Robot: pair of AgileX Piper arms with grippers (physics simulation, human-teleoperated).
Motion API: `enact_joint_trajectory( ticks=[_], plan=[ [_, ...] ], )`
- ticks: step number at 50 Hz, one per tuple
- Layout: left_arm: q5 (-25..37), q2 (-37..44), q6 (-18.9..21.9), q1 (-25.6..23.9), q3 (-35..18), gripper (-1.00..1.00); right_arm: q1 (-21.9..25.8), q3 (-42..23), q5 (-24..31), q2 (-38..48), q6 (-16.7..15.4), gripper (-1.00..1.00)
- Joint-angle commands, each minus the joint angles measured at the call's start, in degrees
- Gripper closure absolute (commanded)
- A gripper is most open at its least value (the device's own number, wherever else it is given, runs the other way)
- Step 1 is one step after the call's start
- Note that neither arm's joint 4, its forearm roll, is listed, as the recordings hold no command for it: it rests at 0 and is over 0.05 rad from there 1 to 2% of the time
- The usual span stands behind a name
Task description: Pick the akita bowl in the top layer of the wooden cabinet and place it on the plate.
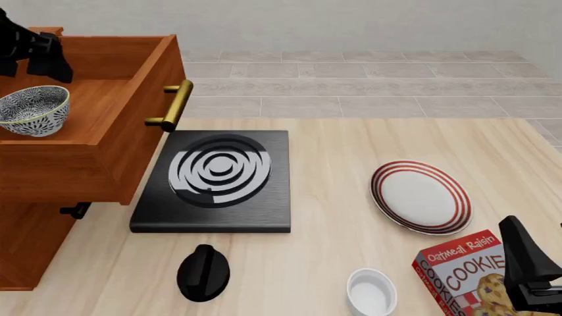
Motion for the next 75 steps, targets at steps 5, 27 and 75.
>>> enact_joint_trajectory(
  ticks=[5, 27, 75],
  plan=[
    [-1.4, 0.1, -1.7, -1.5, 2.3, -1.0, 0.0, 0.0, 0.0, 0.0, 0.0, -1.0],
    [-4.1, -0.4, -3.4, -1.9, 6.8, -1.0, -0.1, 0.1, 0.0, 0.0, 0.2, -1.0],
    [-9.3, -0.7, -5.4, -2.2, 14.2, -1.0, -0.1, 0.1, -0.1, 0.0, 0.1, -1.0]
  ],
)
